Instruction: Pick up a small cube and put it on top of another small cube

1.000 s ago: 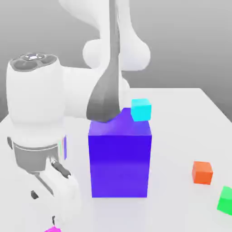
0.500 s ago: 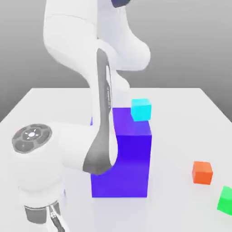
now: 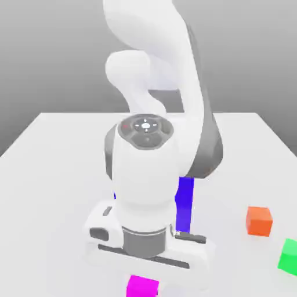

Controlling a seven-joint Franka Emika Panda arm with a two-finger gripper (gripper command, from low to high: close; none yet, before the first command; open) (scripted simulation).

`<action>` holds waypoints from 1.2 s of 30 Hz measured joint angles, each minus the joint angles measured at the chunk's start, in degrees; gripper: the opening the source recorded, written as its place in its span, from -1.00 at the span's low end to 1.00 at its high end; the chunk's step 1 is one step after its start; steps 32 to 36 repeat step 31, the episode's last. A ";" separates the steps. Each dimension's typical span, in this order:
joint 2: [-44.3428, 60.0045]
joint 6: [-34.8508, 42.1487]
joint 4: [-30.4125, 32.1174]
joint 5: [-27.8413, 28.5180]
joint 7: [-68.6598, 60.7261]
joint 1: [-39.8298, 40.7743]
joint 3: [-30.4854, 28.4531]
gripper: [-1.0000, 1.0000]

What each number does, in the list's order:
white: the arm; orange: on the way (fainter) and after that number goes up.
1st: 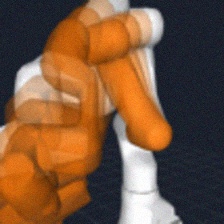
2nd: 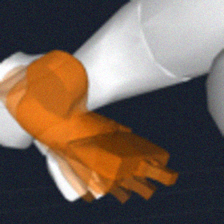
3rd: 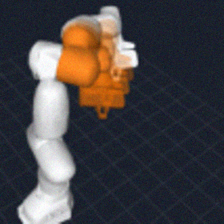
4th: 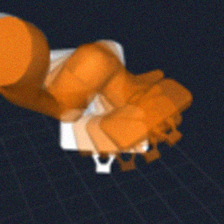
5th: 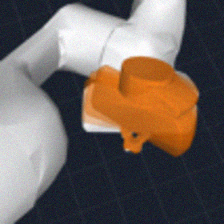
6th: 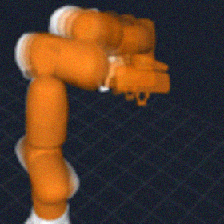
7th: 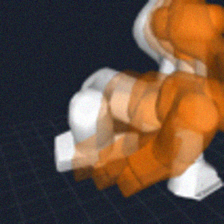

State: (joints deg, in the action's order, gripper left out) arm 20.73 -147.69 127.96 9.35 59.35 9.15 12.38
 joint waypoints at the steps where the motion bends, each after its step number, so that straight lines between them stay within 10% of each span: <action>1: -0.22 0.16 0.18 0.52 -1.94 -0.43 0.96 -1.00; 23: -4.22 3.09 4.36 7.32 -47.71 -8.68 23.47 -1.00; 27: 2.40 -1.69 3.71 14.49 -44.83 -12.88 19.38 -1.00; 28: 3.90 -2.86 3.51 16.04 -43.80 -13.90 18.10 1.00; 36: 3.90 -2.86 3.51 16.03 -43.80 -13.90 18.10 1.00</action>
